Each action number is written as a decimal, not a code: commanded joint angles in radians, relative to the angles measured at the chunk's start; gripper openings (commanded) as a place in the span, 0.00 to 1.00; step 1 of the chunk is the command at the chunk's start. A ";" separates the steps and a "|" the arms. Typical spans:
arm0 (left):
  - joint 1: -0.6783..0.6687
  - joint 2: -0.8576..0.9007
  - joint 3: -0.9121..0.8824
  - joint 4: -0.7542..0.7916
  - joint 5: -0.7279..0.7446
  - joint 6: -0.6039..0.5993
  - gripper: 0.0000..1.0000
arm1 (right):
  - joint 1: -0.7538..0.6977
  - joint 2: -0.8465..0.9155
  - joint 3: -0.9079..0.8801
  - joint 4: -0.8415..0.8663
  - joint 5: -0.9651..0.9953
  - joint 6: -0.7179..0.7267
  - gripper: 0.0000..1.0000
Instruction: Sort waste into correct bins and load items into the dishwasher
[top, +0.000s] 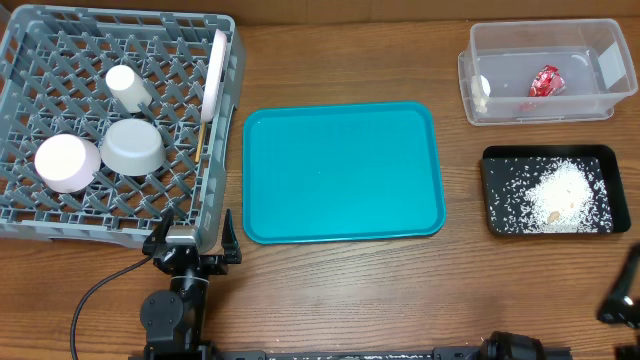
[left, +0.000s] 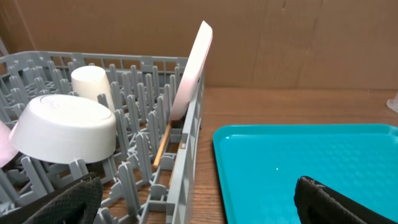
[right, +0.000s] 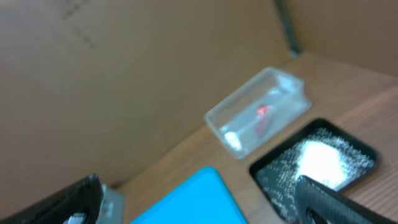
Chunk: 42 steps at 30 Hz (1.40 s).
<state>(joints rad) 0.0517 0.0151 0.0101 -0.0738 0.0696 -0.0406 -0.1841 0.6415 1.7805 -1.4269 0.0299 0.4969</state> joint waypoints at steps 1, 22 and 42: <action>-0.006 -0.011 -0.005 0.000 -0.010 0.029 1.00 | 0.053 -0.107 -0.301 0.188 -0.116 -0.007 1.00; -0.006 -0.011 -0.005 0.000 -0.010 0.029 1.00 | 0.197 -0.639 -1.680 1.348 -0.272 -0.006 1.00; -0.006 -0.011 -0.005 0.000 -0.010 0.029 1.00 | 0.200 -0.639 -1.772 1.342 -0.066 -0.393 1.00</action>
<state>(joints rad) 0.0517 0.0147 0.0090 -0.0711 0.0692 -0.0257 0.0090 0.0139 0.0181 -0.0856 -0.1223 0.1696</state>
